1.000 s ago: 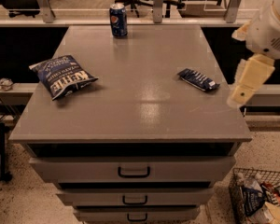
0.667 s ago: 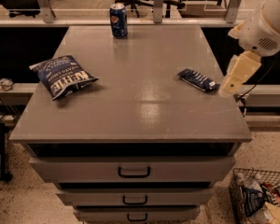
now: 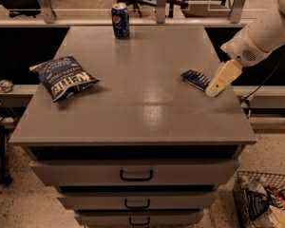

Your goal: Pick rxbar blueberry

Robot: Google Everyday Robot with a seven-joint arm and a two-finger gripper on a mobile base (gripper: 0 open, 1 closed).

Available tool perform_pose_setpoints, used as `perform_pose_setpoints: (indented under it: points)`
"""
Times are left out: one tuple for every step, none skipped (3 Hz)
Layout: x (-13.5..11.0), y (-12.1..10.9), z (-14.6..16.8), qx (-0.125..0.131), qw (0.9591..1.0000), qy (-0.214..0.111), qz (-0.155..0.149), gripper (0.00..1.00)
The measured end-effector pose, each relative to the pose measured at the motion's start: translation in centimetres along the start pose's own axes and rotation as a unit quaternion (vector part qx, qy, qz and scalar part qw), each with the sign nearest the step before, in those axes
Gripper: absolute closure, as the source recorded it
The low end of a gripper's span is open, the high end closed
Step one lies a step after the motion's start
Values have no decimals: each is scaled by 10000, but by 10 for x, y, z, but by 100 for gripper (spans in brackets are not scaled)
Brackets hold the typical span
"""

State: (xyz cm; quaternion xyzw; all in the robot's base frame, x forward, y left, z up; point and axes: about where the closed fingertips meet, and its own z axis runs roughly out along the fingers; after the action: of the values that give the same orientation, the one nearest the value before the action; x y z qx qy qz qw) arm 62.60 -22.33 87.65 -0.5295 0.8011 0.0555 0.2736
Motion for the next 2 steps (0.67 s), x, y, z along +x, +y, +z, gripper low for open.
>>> perform_pose_setpoints:
  points:
    - [-7, 5, 26, -207, 9996, -152, 111, 19]
    - [-8, 7, 41, -325, 9990, -221, 218, 41]
